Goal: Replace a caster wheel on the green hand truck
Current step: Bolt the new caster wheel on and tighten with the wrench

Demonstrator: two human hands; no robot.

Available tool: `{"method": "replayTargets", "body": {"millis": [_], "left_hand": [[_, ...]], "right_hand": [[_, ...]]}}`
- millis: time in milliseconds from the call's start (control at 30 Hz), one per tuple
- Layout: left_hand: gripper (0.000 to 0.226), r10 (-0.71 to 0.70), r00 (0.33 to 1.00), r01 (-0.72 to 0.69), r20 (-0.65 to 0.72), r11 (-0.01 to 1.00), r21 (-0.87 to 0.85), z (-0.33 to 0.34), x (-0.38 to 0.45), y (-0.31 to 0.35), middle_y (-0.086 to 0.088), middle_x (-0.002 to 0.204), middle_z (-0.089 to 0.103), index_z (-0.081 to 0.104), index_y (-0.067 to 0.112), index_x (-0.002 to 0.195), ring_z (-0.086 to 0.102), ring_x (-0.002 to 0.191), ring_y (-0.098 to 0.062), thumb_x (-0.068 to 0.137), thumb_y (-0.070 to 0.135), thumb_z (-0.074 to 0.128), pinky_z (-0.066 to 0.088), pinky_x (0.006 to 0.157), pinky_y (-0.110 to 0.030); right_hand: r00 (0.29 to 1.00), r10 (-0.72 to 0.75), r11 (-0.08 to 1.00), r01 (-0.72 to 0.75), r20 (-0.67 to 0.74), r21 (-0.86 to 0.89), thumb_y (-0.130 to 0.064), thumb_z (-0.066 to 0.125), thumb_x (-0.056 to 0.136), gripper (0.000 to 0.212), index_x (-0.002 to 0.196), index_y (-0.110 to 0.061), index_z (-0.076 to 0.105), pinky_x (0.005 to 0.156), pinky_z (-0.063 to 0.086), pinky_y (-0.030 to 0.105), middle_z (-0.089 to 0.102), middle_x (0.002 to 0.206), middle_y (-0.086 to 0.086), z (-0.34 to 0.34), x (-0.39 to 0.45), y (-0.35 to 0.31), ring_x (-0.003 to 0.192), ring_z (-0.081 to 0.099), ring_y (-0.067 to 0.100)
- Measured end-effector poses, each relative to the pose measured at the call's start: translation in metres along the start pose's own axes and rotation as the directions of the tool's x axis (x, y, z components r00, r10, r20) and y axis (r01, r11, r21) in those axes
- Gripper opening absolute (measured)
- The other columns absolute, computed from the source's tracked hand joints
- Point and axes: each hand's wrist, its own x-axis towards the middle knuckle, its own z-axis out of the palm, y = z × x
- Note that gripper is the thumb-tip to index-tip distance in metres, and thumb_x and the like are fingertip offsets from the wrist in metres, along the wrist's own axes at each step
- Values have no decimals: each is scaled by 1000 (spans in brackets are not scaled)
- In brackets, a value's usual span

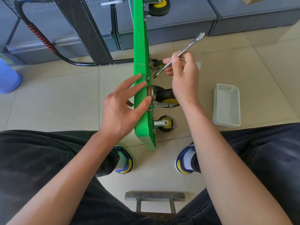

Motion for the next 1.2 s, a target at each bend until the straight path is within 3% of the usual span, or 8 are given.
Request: {"method": "replayTargets", "body": {"millis": [133,300,433,500,567,667,867,1200], "left_hand": [[41,8,1000,-8,-4,1000,-4,0,0,0,8,144,57,68,20,130,56,126,-1,91,35,67,54,74,-15],[40,7,1000,-7,-6,1000,-9,0,-1,0,8,143,58,69,21,130,56,126,-1,91,33,68,53,73,-12],[40,13,1000,-13,-5,1000,-2,0,0,-1,8,143,57,69,21,130,56,126,0,91,34,67,54,73,-13],[41,14,1000,-14,-4,1000,-2,0,0,-1,8,144,57,68,21,130,56,126,0,92,35,67,55,73,-16],[41,12,1000,-12,-6,1000,0,0,0,-1,9,144,57,69,21,130,56,125,0,91,35,67,57,74,-19],[42,12,1000,-12,-14,1000,0,0,0,-1,10,143,57,69,21,129,58,123,0,91,37,67,59,73,-26],[41,13,1000,-14,-17,1000,-5,0,-1,-1,9,143,58,69,21,129,59,123,-1,91,37,67,59,73,-27],[42,22,1000,-22,-18,1000,-2,1,0,-3,8,143,58,69,20,129,58,123,2,91,37,67,59,74,-27]], "right_hand": [[987,-153,986,156,47,-68,-22,52,106,10,111,-17,59,79,61,38,76,102,-1,-7,-25,-4,88,72,7],[957,-288,956,286,-31,-60,-8,55,104,19,120,-3,63,87,59,25,71,114,-6,-9,-47,-5,100,73,7],[941,-338,935,335,-10,-113,-6,57,103,22,121,2,66,91,55,18,69,116,-5,-9,-54,-3,108,69,2],[927,-374,920,370,-10,-131,-6,58,103,22,121,1,67,89,56,21,69,114,-5,-9,-56,-2,105,67,-3],[915,-405,907,401,0,-129,-7,59,103,22,121,-1,68,84,60,32,71,115,-4,-8,-59,-1,100,72,9],[901,-432,891,432,32,-141,-6,60,102,22,123,-2,67,85,60,39,73,119,4,-7,-63,2,101,73,21],[890,-455,874,454,36,-173,-9,61,101,26,122,4,68,96,51,19,73,120,9,-5,-69,5,109,68,7],[867,-494,840,496,68,-219,0,67,95,30,124,8,66,98,55,26,71,125,13,-7,-83,13,111,70,19]]}}
